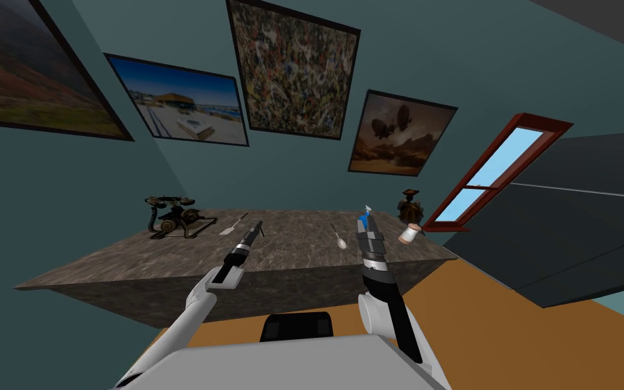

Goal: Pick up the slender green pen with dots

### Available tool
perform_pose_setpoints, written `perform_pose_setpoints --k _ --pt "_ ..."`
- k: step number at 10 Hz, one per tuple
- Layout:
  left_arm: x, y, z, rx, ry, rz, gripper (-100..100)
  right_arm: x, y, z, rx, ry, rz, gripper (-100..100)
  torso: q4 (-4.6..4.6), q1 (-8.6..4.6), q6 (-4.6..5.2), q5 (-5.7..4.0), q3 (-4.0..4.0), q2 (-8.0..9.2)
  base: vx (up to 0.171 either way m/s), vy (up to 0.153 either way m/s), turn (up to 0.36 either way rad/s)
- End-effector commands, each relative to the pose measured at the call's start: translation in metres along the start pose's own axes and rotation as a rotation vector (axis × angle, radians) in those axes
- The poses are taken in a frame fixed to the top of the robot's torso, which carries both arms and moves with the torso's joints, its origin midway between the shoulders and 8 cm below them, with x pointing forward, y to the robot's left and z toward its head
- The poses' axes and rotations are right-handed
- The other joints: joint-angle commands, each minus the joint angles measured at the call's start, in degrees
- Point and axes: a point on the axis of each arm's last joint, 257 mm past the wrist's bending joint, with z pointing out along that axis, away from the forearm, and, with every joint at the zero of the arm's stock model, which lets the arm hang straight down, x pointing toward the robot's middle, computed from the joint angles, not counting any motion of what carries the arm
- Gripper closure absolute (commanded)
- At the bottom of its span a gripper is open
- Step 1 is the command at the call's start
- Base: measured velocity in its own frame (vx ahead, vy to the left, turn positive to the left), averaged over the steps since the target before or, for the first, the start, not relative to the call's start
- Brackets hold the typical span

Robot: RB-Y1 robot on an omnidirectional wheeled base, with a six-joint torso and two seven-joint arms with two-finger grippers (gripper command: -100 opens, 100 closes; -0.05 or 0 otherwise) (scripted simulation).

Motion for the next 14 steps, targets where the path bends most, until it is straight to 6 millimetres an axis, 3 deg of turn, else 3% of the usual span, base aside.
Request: perform_pose_setpoints --k 1,13,14 --pt "0.004 0.008 0.0 -0.017 0.01 0.012 -100 0.0 0.0 0.0 0.0 0.0 0.0 0 0.0 0.0 0.0 0.0 0.0 0.0 0.003 -0.046 0.01" --pt "0.007 0.08 0.005 -0.146 0.091 0.165 -100 0.0 0.0 0.0 0.0 0.0 0.0 0 0.0 -0.03 0.0 -0.01 -0.01 -0.01 0.007 -0.056 0.011" --pt "0.008 0.076 0.006 -0.138 0.087 0.155 -100 0.0 0.0 0.0 0.0 0.0 0.0 0 0.0 -0.03 0.0 -0.01 -0.01 -0.02 0.004 -0.029 0.006"
